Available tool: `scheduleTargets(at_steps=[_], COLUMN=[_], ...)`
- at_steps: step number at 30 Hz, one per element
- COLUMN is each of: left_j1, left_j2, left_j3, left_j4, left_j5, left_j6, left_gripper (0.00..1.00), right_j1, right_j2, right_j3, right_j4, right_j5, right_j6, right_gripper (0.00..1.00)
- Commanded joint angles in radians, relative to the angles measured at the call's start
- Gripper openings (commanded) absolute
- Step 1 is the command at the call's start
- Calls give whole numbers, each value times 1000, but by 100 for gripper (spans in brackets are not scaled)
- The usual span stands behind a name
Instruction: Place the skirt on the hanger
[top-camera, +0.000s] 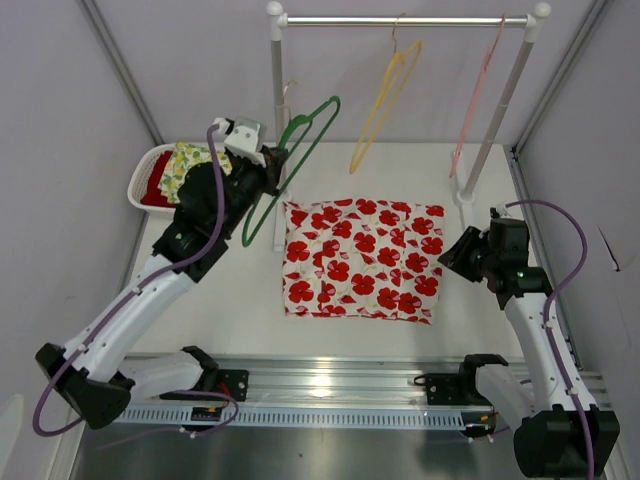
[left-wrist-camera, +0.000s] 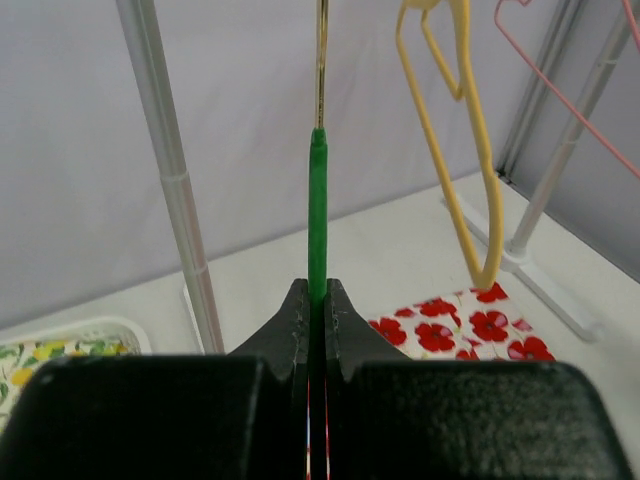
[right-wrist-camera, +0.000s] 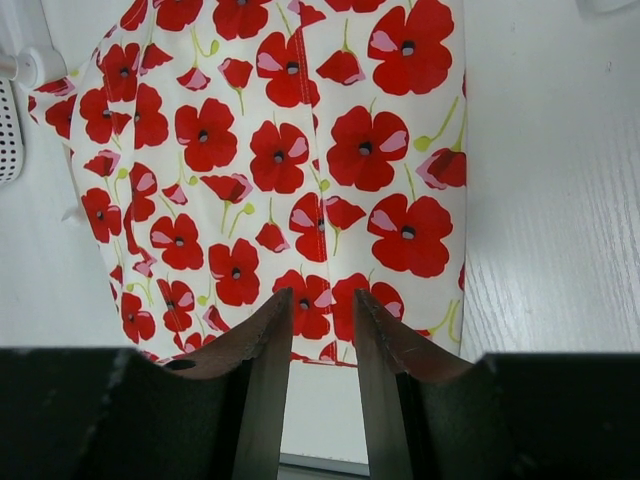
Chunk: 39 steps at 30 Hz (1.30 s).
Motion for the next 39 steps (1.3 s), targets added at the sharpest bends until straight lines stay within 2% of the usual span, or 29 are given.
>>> scheduleTargets(at_steps=[1, 5, 9, 11, 13, 18, 21, 26, 33, 39], left_j1=[24, 62, 97, 100, 99, 93, 35, -131, -180, -193], left_j2=[-109, -222, -333, -352, -352, -316, -251, -105, 120, 262], left_j3=[-81, -257, -413, -443, -501, -609, -648, -676, -782, -800], left_j4=[-68, -129, -102, -90, -30, 187, 298, 427, 804, 995], left_j5=[93, 216, 403, 533, 659, 814, 839, 773, 743, 744], left_j6=[-92, -171, -228, -267, -318, -440, -490, -517, -610, -635], left_gripper=[0, 0, 0, 0, 0, 0, 0, 0, 0, 0], right_j1=[-4, -2, 33, 78, 104, 176, 205, 240, 253, 277], right_j2=[11, 7, 5, 4, 1, -25, -39, -51, -70, -30], right_j3=[28, 28, 39, 48, 56, 66, 74, 48, -24, -82], right_j4=[3, -2, -20, -36, -48, -74, -99, -112, -123, -116], right_j5=[-4, -10, 22, 62, 103, 162, 189, 206, 243, 246], right_j6=[-28, -20, -14, -6, 0, 25, 37, 61, 100, 199], right_gripper=[36, 35, 34, 34, 34, 34, 34, 33, 33, 29])
